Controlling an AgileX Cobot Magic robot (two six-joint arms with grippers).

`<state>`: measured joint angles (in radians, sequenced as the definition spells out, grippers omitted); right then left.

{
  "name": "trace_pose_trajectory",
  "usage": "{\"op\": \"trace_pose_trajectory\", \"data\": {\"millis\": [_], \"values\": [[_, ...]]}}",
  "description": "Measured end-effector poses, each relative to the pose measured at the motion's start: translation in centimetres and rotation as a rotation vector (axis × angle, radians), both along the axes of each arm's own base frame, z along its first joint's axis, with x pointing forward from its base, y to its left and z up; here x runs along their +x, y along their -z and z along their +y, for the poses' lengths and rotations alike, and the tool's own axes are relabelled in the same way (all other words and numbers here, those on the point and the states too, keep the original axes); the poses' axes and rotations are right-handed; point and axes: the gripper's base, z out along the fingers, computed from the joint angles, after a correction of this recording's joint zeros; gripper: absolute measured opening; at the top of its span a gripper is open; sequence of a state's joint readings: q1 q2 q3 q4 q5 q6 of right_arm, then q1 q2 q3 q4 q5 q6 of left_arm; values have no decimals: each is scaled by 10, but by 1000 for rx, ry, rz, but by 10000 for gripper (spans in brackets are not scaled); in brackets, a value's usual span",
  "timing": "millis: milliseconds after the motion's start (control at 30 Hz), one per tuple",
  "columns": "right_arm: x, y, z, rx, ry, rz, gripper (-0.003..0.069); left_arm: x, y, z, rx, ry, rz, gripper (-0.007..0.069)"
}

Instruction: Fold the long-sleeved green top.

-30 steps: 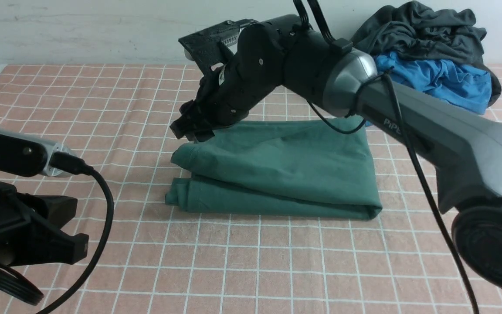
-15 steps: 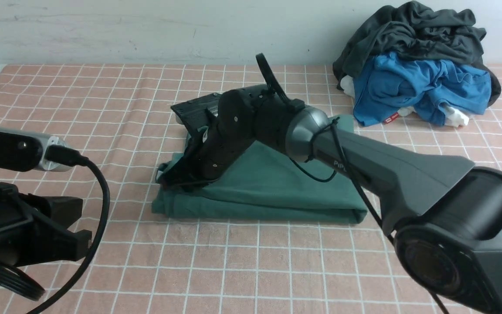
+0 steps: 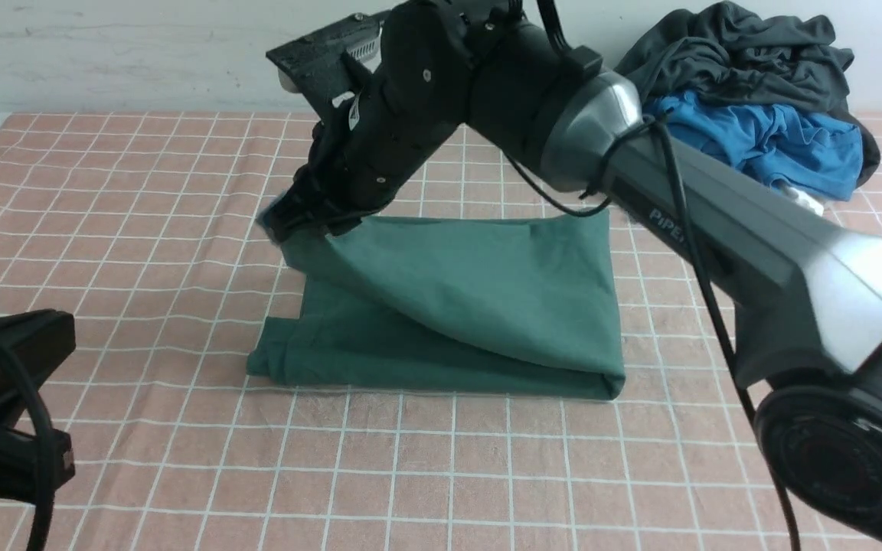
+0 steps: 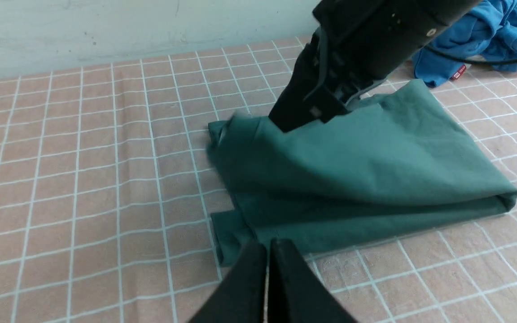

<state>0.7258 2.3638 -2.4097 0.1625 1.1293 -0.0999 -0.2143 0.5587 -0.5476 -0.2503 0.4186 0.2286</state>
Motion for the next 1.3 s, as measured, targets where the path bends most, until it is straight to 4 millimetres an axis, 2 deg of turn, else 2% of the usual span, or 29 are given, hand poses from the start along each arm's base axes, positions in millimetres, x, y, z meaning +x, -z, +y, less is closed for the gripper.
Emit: {"op": "trace_pose_trajectory", "data": {"millis": [133,267,367,400,533,667,733,767,800,833,867,967,1000,1033,1067,1100,1167,1300], "values": [[5,37,10,-21,-4,57,308,-7,11,1,6,3,11,-3],[7,50,12,-37,-5,74,335,-15,23,2,37,21,40,-3],[10,48,11,-43,1,35,267,-24,37,4,60,35,43,-3],[12,48,12,-26,11,11,190,-30,45,5,59,42,29,-3],[12,60,20,13,7,41,35,-41,47,8,41,32,-92,-3],[0,68,32,17,-64,84,-8,-45,50,11,34,9,-182,-3],[-7,62,33,-4,-94,94,-11,-44,51,11,30,2,-195,-3],[-13,47,26,-51,-117,97,-11,-44,53,11,29,0,-197,-3],[-14,44,24,-56,-118,95,-11,-44,52,11,28,0,-198,-3],[-21,21,12,-108,-121,73,-11,-44,53,11,30,0,-198,-3],[-24,6,3,-130,-116,44,-11,-44,53,11,29,0,-198,-3],[-45,-51,-26,-136,-87,-38,-11,-44,53,11,29,0,-199,-3],[-60,-72,-45,-143,-62,-55,-11,-44,53,11,29,0,-199,-3],[-62,-75,-48,-143,-58,-57,-11,-44,53,11,29,0,-199,-3],[-79,-96,-66,-135,-36,-75,-11,-44,53,11,29,0,-199,-3],[-91,-104,-79,-138,-24,-73,-11,-44,53,11,29,0,-199,-3],[-120,-104,-106,-159,-11,-28,-11,-44,53,11,29,0,-199,-3],[-163,-92,-142,-104,-7,-30,-11,-44,53,11,29,0,-199,-3]]}}
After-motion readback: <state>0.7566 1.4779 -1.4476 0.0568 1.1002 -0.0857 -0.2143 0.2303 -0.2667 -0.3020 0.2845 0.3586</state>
